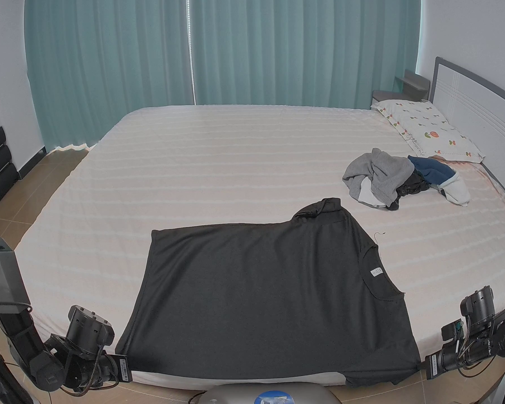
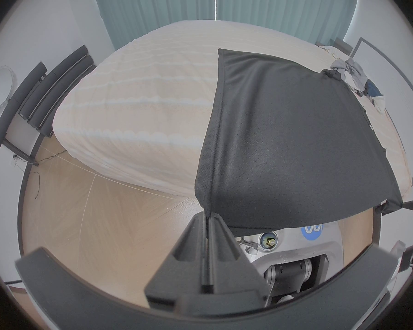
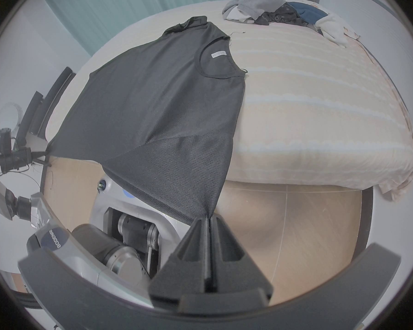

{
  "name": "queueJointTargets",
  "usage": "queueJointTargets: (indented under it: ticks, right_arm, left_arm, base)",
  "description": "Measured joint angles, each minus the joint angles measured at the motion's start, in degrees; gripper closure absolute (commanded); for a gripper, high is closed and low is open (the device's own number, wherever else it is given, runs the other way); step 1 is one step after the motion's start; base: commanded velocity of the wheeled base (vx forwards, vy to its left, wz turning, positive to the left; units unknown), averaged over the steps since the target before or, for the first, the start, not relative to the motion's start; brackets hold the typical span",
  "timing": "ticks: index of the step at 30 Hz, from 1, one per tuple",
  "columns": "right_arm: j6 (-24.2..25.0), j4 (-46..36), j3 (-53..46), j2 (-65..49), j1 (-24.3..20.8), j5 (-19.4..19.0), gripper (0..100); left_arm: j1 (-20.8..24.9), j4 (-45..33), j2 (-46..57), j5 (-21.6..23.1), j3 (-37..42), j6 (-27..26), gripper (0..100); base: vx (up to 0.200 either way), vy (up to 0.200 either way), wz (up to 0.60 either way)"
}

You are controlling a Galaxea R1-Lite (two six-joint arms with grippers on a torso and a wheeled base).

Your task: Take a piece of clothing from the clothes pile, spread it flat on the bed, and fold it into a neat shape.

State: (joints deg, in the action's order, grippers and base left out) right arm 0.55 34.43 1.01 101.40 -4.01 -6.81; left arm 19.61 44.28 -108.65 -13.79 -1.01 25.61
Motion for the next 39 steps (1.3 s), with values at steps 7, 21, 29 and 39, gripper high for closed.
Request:
queueJointTargets:
  ticks: [7, 21, 29, 39]
  right_arm:
    - [-0.34, -6.29, 0.00, -4.11, -2.38, 2.80, 100]
    - [6.81, -6.68, 4.08, -6.39, -2.85, 2.91, 100]
    - [15.90, 2.83, 8.35, -5.32, -2.99, 2.99, 100]
    - [20.82, 15.32, 9.07, -2.06, -2.82, 3.40, 100]
  left_arm:
    - [0.44, -4.07, 1.57, -0.02, 0.00, -0.40, 100]
    - [-0.24, -0.27, 3.74, 0.63, -2.12, 2.57, 100]
    - [-2.36, 9.69, 2.89, 0.27, -6.58, 10.68, 100]
    - [-4.51, 13.34, -0.28, 0.27, -8.22, 11.47, 100]
  base:
    - [0.000, 0.000, 0.00]
    - [0.000, 0.000, 0.00]
    - [0.000, 0.000, 0.00]
    - [0.000, 0.000, 0.00]
